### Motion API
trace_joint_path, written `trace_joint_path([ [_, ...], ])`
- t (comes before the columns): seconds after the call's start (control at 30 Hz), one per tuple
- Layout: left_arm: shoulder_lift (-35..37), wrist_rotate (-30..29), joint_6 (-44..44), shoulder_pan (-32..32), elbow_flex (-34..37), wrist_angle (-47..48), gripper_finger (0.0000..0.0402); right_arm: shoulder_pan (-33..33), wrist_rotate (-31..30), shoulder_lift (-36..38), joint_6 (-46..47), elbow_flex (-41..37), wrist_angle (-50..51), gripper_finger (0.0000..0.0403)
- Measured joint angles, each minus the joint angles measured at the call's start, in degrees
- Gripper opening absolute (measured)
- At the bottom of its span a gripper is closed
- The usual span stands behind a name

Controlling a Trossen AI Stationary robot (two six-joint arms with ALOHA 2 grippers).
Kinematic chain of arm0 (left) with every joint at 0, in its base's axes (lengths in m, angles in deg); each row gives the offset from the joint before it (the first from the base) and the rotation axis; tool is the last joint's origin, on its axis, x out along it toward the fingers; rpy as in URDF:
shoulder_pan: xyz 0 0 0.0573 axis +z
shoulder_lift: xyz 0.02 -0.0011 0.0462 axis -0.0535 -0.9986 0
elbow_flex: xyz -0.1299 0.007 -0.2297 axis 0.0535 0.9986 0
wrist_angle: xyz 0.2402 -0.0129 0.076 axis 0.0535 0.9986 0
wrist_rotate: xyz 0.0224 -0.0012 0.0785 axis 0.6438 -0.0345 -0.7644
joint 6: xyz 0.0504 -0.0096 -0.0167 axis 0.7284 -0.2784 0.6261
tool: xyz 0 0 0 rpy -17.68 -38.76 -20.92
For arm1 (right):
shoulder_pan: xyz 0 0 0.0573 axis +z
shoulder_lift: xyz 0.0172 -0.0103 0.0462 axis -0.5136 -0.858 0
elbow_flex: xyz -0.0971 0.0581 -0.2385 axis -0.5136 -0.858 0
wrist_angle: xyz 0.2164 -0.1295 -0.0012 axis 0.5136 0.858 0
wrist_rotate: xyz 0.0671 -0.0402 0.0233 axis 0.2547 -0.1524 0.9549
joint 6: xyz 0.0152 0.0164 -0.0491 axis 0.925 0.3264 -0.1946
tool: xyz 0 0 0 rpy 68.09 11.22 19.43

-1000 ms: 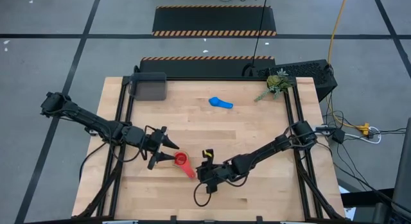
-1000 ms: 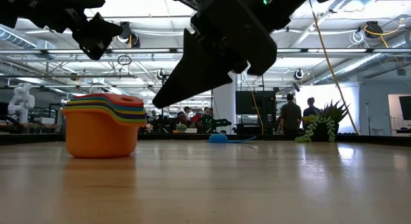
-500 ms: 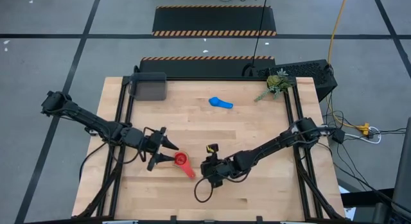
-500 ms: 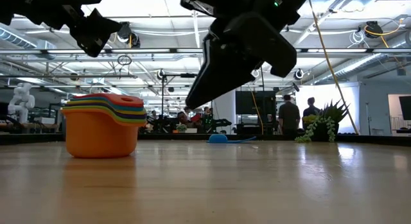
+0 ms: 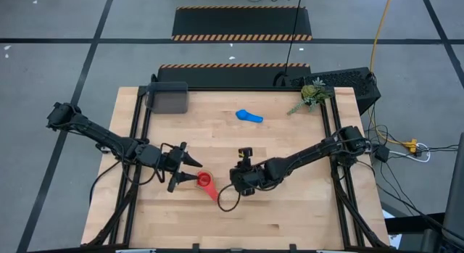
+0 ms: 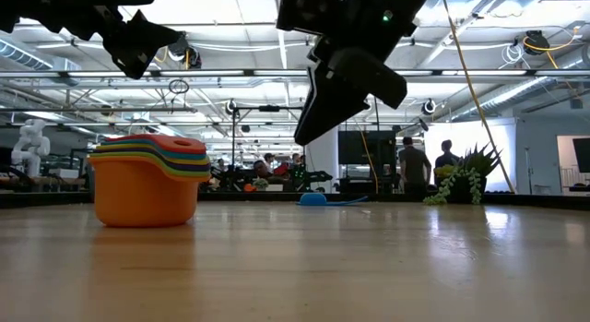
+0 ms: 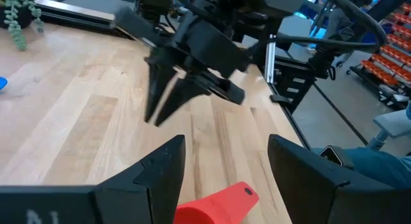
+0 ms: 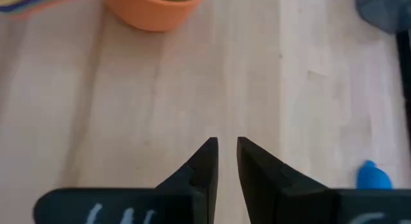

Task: Nest measuring cups in basket
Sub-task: Stack the blue measuring cup on top of the red measuring cup

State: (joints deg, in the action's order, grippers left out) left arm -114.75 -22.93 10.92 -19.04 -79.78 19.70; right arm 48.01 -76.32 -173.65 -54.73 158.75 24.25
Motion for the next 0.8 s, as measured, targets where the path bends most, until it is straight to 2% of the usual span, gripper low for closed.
trace_joint_path([
  [0.17,0.0,0.0,-0.1,0.0,0.0,0.1,0.0225,-2.3,-0.1,0.3,-2.6,0.0,2.4,0.0068],
  [0.37,0.0,0.0,-0.4,0.0,0.0,0.1,0.0225,-5.7,-4.3,0.3,-4.2,0.0,6.9,0.0100],
  [0.53,0.0,0.0,-0.4,0.0,0.0,0.1,0.0225,-9.5,-4.6,0.2,-6.3,0.0,12.1,0.0126],
  [0.8,0.0,0.0,-0.1,0.0,0.0,0.4,0.0225,-15.4,-3.5,0.2,-17.5,-0.1,17.7,0.0154],
])
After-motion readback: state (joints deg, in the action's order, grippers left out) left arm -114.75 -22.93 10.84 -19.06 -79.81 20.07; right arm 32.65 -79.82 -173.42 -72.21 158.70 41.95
